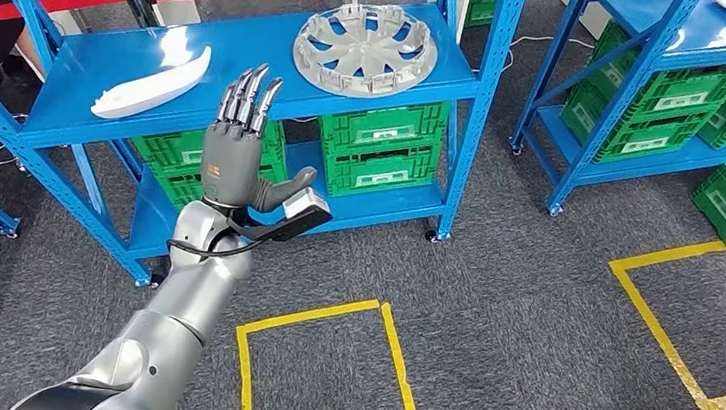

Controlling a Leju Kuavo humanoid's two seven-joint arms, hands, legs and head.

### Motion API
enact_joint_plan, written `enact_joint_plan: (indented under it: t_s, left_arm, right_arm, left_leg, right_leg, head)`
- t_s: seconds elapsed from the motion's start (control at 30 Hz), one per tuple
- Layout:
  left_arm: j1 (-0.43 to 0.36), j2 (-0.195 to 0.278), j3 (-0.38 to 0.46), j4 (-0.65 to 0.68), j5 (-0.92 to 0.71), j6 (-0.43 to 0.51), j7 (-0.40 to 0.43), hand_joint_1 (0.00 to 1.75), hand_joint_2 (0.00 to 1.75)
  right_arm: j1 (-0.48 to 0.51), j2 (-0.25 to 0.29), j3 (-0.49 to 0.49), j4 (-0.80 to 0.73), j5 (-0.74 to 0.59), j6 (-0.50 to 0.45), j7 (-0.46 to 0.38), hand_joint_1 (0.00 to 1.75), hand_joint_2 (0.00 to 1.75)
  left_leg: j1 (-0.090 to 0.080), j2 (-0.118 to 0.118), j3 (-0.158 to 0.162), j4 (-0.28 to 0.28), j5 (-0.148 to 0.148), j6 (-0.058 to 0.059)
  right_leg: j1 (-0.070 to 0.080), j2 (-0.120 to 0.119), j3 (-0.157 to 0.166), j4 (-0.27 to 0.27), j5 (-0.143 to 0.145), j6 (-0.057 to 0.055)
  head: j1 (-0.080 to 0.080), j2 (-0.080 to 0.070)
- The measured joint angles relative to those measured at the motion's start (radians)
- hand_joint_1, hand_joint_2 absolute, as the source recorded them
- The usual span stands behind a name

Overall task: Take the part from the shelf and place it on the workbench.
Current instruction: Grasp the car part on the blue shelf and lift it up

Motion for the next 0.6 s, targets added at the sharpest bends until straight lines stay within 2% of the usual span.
enact_joint_plan:
  t_s: [0.03, 0.07, 0.1, 0.17, 0.2, 0.23, 0.27, 0.33, 0.37, 0.4, 0.47, 0.5, 0.53, 0.57, 0.6]
  left_arm:
    - [0.001, 0.0, 0.003, 0.003, 0.0, 0.0, -0.004, 0.0, 0.0]
    - [0.002, 0.0, 0.005, 0.005, 0.001, 0.0, -0.007, 0.0, 0.0]
    - [0.001, -0.001, 0.006, 0.006, 0.002, 0.0, -0.01, 0.0, 0.0]
    - [0.001, -0.001, 0.01, 0.01, 0.004, 0.0, -0.011, 0.0, 0.0]
    - [0.0, -0.001, 0.013, 0.013, 0.006, 0.0, -0.011, 0.0, 0.0]
    - [0.0, -0.002, 0.016, 0.015, 0.007, 0.0, -0.013, 0.0, 0.0]
    - [-0.001, -0.003, 0.019, 0.017, 0.009, -0.001, -0.015, 0.0, 0.0]
    - [-0.005, -0.01, 0.021, 0.018, 0.012, 0.0, -0.021, 0.0, 0.0]
    - [-0.007, -0.014, 0.022, 0.018, 0.012, 0.0, -0.022, 0.0, 0.0]
    - [-0.009, -0.017, 0.022, 0.02, 0.012, 0.0, -0.022, 0.0, 0.0]
    - [-0.012, -0.02, 0.023, 0.026, 0.009, 0.0, -0.021, 0.0, 0.0]
    - [-0.012, -0.021, 0.023, 0.029, 0.006, 0.0, -0.02, 0.0, 0.0]
    - [-0.011, -0.021, 0.023, 0.033, 0.004, 0.0, -0.019, 0.0, 0.0]
    - [-0.011, -0.021, 0.023, 0.036, 0.003, 0.0, -0.018, 0.0, 0.0]
    - [-0.011, -0.021, 0.024, 0.039, 0.002, 0.0, -0.018, 0.0, 0.0]
  right_arm:
    - [0.002, 0.0, -0.002, 0.0, -0.001, 0.0, 0.0, 0.0, 0.0]
    - [0.004, 0.0, -0.005, 0.0, -0.003, -0.002, 0.0, 0.0, 0.0]
    - [0.004, 0.0, -0.007, 0.0, -0.004, -0.003, 0.0, 0.0, 0.0]
    - [0.006, 0.001, -0.01, 0.002, -0.007, -0.005, -0.003, 0.0, 0.0]
    - [0.006, 0.002, -0.012, 0.003, -0.008, -0.006, -0.008, 0.0, 0.0]
    - [0.006, 0.002, -0.013, 0.004, -0.009, -0.005, -0.014, 0.0, 0.0]
    - [0.006, 0.002, -0.015, 0.004, -0.01, -0.004, -0.019, 0.0, 0.0]
    - [0.009, 0.001, -0.016, 0.004, -0.011, 0.0, -0.019, 0.0, 0.0]
    - [0.01, 0.001, -0.016, 0.004, -0.012, 0.002, -0.017, 0.0, 0.0]
    - [0.01, 0.001, -0.016, 0.004, -0.013, 0.003, -0.016, 0.0, 0.0]
    - [0.01, 0.001, -0.017, 0.004, -0.016, 0.005, -0.015, 0.0, 0.0]
    - [0.011, 0.001, -0.018, 0.005, -0.017, 0.005, -0.015, 0.0, 0.0]
    - [0.012, 0.001, -0.02, 0.005, -0.017, 0.004, -0.015, 0.0, 0.0]
    - [0.014, 0.001, -0.021, 0.005, -0.017, 0.003, -0.014, 0.0, 0.0]
    - [0.015, 0.001, -0.023, 0.005, -0.017, 0.001, -0.014, 0.0, 0.0]
  left_leg:
    - [-0.002, 0.0, -0.027, 0.002, -0.021, 0.003]
    - [-0.004, 0.0, -0.041, -0.022, -0.014, 0.008]
    - [-0.007, 0.0, -0.046, -0.065, 0.028, 0.015]
    - [-0.018, -0.002, -0.049, -0.173, 0.161, 0.033]
    - [-0.023, -0.005, -0.05, -0.209, 0.207, 0.041]
    - [-0.027, -0.007, -0.053, -0.228, 0.235, 0.046]
    - [-0.03, -0.01, -0.054, -0.23, 0.239, 0.049]
    - [-0.024, -0.012, -0.042, -0.239, 0.254, 0.057]
    - [-0.021, -0.012, -0.034, -0.245, 0.255, 0.062]
    - [-0.018, -0.011, -0.026, -0.25, 0.253, 0.067]
    - [-0.021, -0.011, -0.017, -0.251, 0.24, 0.075]
    - [-0.022, -0.011, -0.012, -0.25, 0.233, 0.078]
    - [-0.023, -0.013, -0.006, -0.249, 0.224, 0.078]
    - [-0.024, -0.015, 0.003, -0.247, 0.214, 0.078]
    - [-0.024, -0.016, 0.015, -0.246, 0.204, 0.076]
  right_leg:
    - [0.004, 0.003, 0.018, 0.0, -0.011, -0.001]
    - [0.007, 0.006, 0.036, 0.0, -0.023, -0.001]
    - [0.01, 0.008, 0.053, 0.0, -0.034, -0.001]
    - [0.013, 0.015, 0.073, 0.0, -0.052, 0.002]
    - [0.015, 0.018, 0.077, 0.001, -0.061, 0.006]
    - [0.016, 0.021, 0.078, 0.003, -0.068, 0.012]
    - [0.018, 0.024, 0.082, 0.004, -0.075, 0.018]
    - [0.019, 0.022, 0.085, 0.009, -0.088, 0.03]
    - [0.02, 0.019, 0.077, 0.03, -0.1, 0.034]
    - [0.02, 0.016, 0.055, 0.071, -0.119, 0.038]
    - [0.019, 0.011, -0.023, 0.199, -0.163, 0.044]
    - [0.019, 0.01, -0.062, 0.253, -0.173, 0.046]
    - [0.019, 0.01, -0.087, 0.275, -0.163, 0.047]
    - [0.019, 0.009, -0.092, 0.259, -0.133, 0.046]
    - [0.019, 0.009, -0.077, 0.205, -0.086, 0.045]
  head:
    - [0.0, 0.0]
    - [0.0, 0.0]
    - [0.0, 0.0]
    - [-0.001, 0.0]
    - [-0.001, 0.0]
    - [-0.002, 0.0]
    - [-0.003, 0.0]
    - [-0.002, 0.0]
    - [-0.001, 0.0]
    - [0.0, 0.0]
    - [0.002, 0.0]
    - [0.002, 0.0]
    - [0.002, 0.0]
    - [0.002, 0.0]
    - [0.002, 0.0]
